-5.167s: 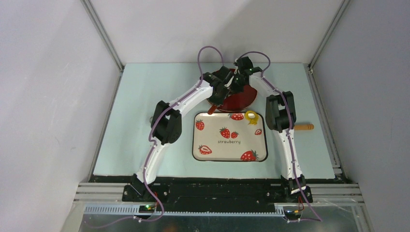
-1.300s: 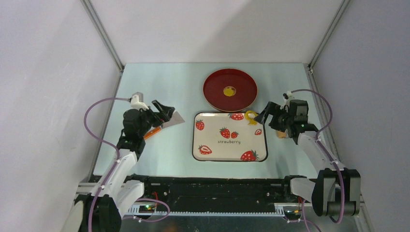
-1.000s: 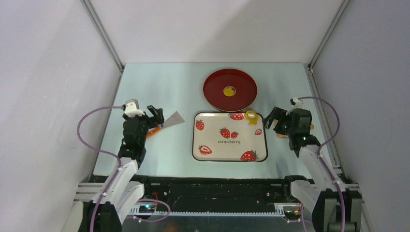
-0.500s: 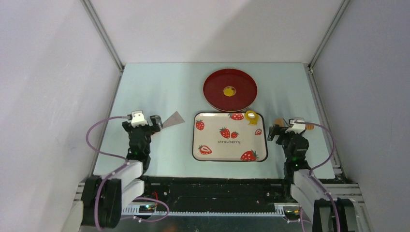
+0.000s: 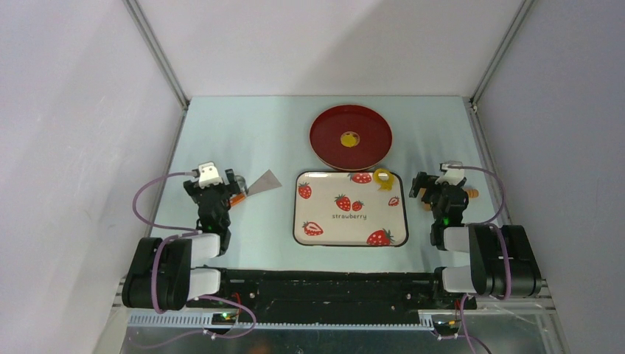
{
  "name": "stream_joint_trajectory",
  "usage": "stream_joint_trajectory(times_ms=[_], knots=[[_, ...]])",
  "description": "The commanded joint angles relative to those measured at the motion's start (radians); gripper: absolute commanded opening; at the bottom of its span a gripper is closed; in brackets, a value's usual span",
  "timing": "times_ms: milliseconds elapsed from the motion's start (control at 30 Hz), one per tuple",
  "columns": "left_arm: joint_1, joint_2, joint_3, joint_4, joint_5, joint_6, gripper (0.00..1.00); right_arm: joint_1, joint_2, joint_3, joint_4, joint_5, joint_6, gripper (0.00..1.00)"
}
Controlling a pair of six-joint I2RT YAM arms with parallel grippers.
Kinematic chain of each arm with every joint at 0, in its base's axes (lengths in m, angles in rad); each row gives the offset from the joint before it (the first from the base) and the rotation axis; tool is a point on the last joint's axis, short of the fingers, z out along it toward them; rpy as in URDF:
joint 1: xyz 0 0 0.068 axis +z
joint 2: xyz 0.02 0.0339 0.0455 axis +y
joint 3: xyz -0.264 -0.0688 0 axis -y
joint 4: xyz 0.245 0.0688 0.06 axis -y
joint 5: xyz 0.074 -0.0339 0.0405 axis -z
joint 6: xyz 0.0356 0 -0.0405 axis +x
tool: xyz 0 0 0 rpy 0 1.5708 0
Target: Roll out the dumpling wrappers from the dough
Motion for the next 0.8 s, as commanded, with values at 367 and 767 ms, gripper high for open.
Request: stream_joint_trajectory(times_ms=[367,767], knots=[[0.009,0.007,0.029,0.065,-0.034,-0.005,1.00,-0.001,0.009,0.074,0.038,0.032,0.008,0.99],[0.016,0.002,0.030,0.059,0.020,0.006,1.00,-0.002,0.010,0.074,0.037,0.031,0.009,0.99]])
